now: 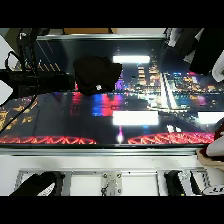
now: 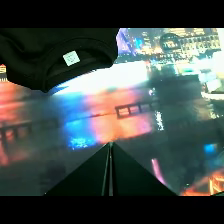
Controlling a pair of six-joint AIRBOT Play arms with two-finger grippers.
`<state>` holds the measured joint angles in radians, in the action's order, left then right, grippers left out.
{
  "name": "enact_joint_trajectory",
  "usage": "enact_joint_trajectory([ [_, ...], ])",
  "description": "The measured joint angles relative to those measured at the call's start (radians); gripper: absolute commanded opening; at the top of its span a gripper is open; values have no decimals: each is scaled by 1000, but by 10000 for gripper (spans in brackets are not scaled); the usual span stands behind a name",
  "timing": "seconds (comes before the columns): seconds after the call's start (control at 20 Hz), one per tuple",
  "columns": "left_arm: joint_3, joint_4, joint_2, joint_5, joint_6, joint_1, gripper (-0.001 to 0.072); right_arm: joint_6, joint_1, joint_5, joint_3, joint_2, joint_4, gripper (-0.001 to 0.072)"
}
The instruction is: Fold the clothes and pants, and hang the long-sleeved shirts on hangers.
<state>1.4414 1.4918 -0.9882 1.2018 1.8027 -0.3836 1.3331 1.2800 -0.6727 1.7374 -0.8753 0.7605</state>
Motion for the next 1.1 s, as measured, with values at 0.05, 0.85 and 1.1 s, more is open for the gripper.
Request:
enact_joint_trajectory([
  [0.05, 0, 0, 0, 0, 0, 0, 17, -68, -31, 3, 0, 7, -89, 591],
  [0.85, 0, 1, 0, -1, 0, 0, 16, -378, -1217, -583, -85, -272, -105, 586],
  [1.1, 0, 1, 0, -1, 0, 0, 17, -330, -1471, -639, -148, -410, 16, 586],
])
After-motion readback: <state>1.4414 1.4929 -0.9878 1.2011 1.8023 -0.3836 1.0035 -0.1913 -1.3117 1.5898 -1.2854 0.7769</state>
